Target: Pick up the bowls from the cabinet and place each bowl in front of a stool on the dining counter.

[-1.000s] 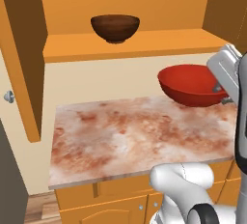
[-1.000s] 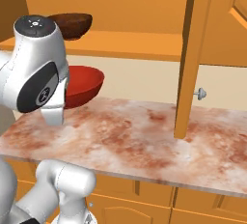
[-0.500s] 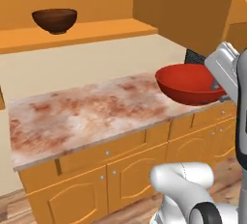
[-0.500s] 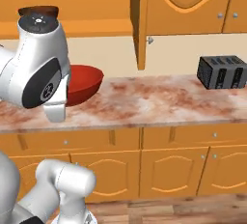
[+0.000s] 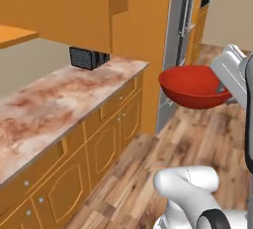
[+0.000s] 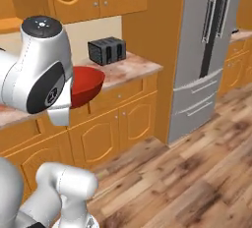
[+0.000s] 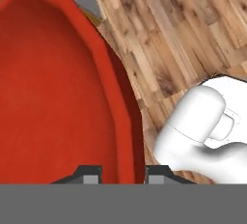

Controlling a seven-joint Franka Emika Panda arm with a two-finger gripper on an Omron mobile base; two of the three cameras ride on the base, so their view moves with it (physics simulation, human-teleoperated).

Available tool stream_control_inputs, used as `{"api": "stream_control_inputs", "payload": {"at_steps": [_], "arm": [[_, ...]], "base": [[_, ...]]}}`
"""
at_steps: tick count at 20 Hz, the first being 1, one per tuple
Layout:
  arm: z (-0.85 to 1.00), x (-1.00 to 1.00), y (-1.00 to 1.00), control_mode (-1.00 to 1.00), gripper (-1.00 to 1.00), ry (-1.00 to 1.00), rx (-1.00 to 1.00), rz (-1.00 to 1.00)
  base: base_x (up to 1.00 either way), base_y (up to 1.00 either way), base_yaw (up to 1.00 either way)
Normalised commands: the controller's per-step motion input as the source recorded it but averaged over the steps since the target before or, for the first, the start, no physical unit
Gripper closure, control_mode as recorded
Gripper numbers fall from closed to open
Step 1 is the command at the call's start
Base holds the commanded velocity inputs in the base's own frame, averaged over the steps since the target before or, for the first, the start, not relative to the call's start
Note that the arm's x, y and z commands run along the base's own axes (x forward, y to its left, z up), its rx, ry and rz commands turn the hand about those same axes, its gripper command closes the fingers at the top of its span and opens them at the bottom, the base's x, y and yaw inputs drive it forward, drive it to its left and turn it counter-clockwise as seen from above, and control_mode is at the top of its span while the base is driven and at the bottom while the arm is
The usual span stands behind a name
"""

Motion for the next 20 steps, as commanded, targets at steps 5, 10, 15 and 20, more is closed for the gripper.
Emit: {"api": "stream_control_inputs", "payload": {"at_steps": [5, 10, 15, 20], "arm": [[0.00, 0.00, 0.00, 1.00, 1.00, 0.00, 0.00, 0.00], [0.00, 0.00, 0.00, 1.00, 1.00, 0.00, 0.00, 0.00], [0.00, 0.00, 0.00, 1.00, 1.00, 0.00, 0.00, 0.00], [0.00, 0.00, 0.00, 1.00, 1.00, 0.00, 0.00, 0.00]], "base": [[0.00, 0.00, -1.00], [0.00, 0.00, -1.00], [0.06, -0.10, -0.92], [0.94, 0.00, -0.14]]}}
